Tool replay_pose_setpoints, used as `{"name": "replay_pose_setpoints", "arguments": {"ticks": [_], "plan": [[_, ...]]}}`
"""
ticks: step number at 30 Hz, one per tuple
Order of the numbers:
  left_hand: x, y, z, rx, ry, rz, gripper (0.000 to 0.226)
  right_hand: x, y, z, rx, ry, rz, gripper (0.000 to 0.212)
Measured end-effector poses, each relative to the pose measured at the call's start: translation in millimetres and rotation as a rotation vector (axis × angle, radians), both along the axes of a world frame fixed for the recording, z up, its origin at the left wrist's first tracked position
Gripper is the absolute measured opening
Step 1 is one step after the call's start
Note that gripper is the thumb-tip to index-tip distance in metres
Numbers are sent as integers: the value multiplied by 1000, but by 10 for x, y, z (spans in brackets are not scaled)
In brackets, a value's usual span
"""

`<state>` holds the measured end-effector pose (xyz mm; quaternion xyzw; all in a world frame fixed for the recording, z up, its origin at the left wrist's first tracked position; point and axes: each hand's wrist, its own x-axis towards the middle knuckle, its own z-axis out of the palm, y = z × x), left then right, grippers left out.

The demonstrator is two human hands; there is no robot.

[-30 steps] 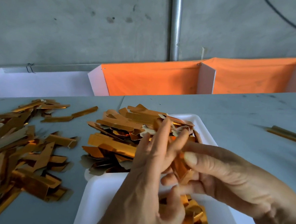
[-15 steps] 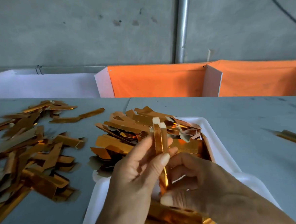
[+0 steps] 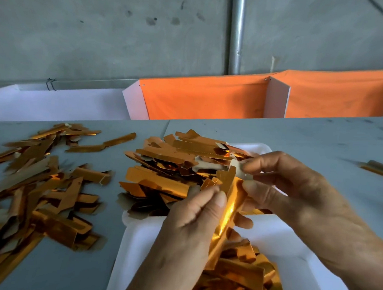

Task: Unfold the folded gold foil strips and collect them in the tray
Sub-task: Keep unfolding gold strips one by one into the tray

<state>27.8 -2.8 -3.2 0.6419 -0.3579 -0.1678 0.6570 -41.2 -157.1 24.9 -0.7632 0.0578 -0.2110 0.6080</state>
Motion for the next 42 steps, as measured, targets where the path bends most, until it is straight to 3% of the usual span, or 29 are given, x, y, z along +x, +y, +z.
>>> {"name": "replay_pose_setpoints", "arguments": {"ticks": [7, 12, 16, 21, 29, 42], "plan": [[-37, -26, -6, 125, -154, 25, 32, -38, -31, 51, -102, 88, 52, 15], [-51, -38, -15, 194, -279, 82, 26, -55, -38, 63, -167, 195, 18, 31], [-42, -58, -24, 300, -402, 117, 54, -36, -46, 41, -131, 253, 20, 40], [-46, -65, -57, 350, -502, 132, 56, -61, -105, 38, -117, 283, 65, 33], [-37, -62, -102, 353, -558, 179, 62, -42, -168, -9, -159, 300, 97, 35], [-61, -223, 87, 370, -480, 77, 45, -36, -269, -90, 102, 266, 361, 19]]}}
